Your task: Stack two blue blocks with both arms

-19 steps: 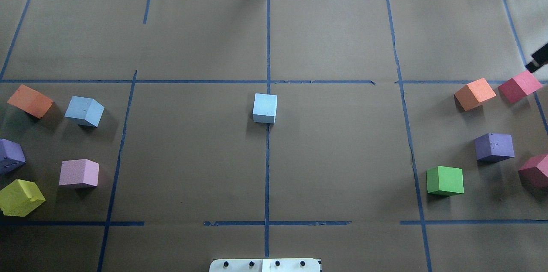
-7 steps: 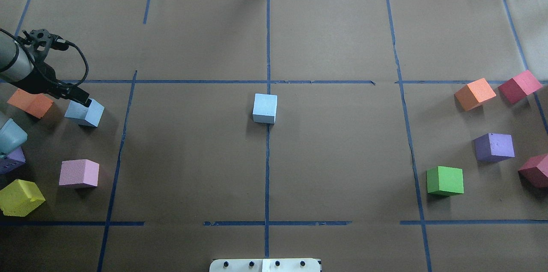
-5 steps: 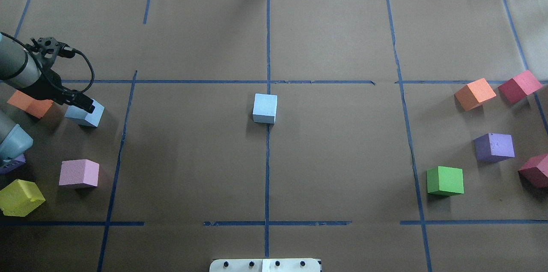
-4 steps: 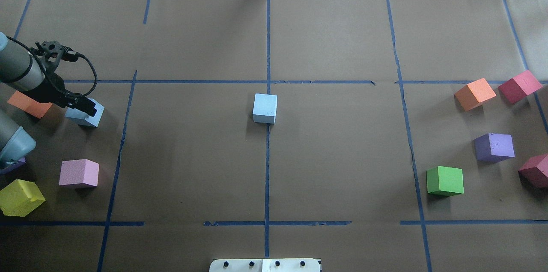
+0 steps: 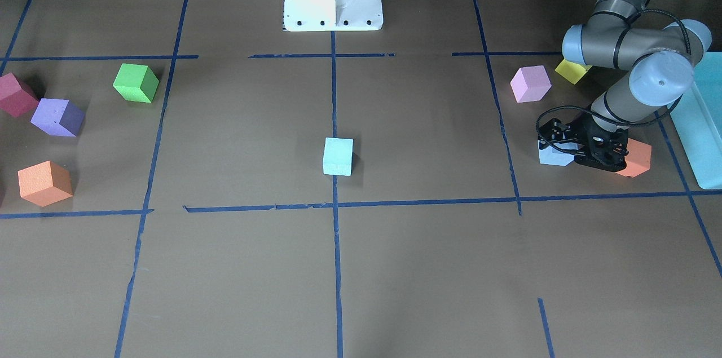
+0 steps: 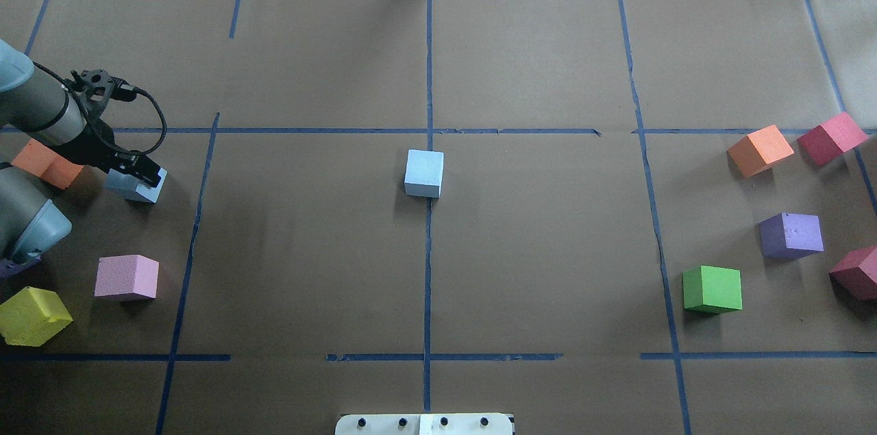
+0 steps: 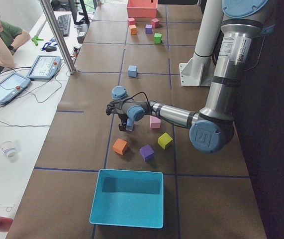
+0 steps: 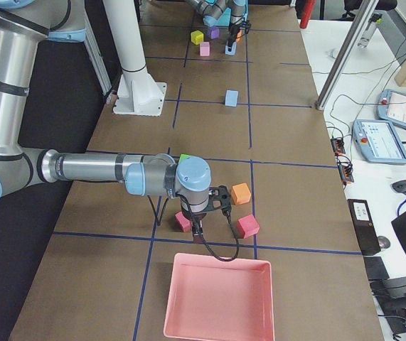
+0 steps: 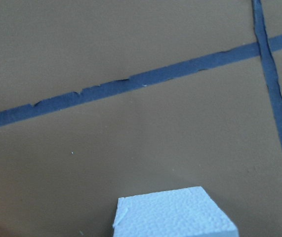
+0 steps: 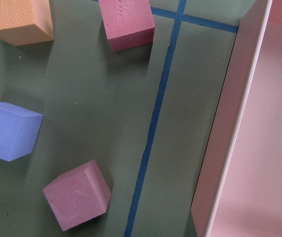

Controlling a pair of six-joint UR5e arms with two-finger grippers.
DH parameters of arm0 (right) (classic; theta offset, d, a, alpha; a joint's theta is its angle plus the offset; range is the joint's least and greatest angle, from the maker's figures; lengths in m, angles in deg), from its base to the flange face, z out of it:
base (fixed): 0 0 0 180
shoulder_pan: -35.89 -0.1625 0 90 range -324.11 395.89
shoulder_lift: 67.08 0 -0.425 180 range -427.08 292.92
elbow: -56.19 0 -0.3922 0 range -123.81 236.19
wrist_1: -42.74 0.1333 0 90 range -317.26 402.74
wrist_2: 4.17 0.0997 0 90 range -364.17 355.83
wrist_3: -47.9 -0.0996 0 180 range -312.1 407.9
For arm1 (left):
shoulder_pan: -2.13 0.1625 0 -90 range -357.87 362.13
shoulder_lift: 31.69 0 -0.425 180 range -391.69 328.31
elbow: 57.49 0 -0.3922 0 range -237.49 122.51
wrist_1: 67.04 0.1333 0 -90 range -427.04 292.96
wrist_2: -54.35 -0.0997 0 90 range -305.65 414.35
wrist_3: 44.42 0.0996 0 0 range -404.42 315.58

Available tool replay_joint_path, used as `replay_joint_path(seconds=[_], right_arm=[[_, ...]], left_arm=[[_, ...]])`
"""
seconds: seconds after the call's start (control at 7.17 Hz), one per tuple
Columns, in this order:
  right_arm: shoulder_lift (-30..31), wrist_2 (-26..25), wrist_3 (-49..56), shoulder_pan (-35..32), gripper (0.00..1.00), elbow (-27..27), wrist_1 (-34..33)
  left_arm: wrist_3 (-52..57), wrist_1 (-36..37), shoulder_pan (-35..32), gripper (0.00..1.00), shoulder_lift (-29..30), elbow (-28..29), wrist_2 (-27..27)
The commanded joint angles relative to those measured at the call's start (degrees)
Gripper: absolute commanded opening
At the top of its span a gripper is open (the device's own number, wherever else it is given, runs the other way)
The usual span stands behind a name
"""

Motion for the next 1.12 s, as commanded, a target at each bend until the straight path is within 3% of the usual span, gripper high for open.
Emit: replay_joint_path(seconds=[0.0, 0.14, 0.28, 0.56, 0.7, 0.98], right_arm=[[0.00, 0.00, -0.16, 0.00, 1.00, 0.00, 0.00], [0.00, 0.00, -0.16, 0.00, 1.00, 0.00, 0.00], [0.00, 0.00, -0.16, 0.00, 1.00, 0.00, 0.00], [0.00, 0.09, -0.16, 0.00, 1.00, 0.00, 0.00], [0.00, 0.09, -0.25, 0.00, 1.00, 0.00, 0.00], [-0.09, 0.18, -0.25, 0.00, 1.00, 0.09, 0.00]], left_arm=[[-0.13, 0.16, 0.01, 0.28, 0.40, -1.50, -0.09], [-0.22, 1.12, -0.08, 0.28, 1.89, -3.77, 0.00], [-0.66, 7.04, -0.08, 0.28, 5.29, -6.41, 0.00], [-8.26, 19.98, 1.83, 0.29, 18.88, -7.05, -0.26], [-13.96, 21.41, 4.98, 0.29, 23.48, -5.92, -0.35], [-22.68, 21.52, 11.92, 0.30, 36.99, 3.71, -8.92]])
